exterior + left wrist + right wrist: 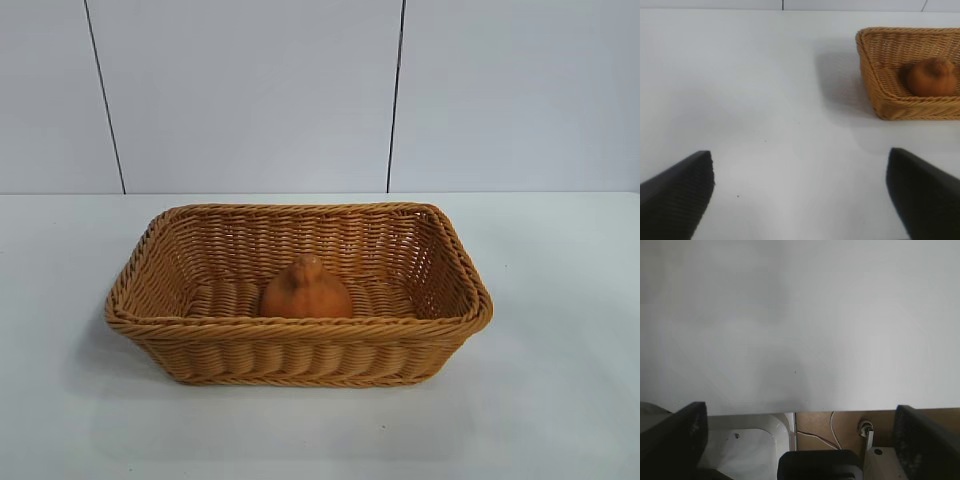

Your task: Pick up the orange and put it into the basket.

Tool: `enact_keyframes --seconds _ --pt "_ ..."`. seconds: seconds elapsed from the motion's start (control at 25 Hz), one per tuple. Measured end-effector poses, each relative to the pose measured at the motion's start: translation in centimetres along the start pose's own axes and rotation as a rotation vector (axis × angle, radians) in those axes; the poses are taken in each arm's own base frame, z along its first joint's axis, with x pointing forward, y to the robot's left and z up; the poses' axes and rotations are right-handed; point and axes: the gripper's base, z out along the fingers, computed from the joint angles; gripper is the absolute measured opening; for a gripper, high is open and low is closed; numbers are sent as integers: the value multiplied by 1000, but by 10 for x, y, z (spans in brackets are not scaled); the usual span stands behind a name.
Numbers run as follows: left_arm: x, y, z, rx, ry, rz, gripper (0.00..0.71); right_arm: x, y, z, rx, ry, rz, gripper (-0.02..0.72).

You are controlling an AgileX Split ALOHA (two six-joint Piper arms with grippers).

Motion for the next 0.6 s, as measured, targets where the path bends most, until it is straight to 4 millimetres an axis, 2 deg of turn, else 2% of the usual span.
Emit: enact_keyframes --seconds 0.24,0.6 --pt "0 0 0 0 0 0 666 54 -2 3 -31 -282 8 694" --pt "0 0 0 0 0 0 666 99 -4 -26 -58 -616 14 694"
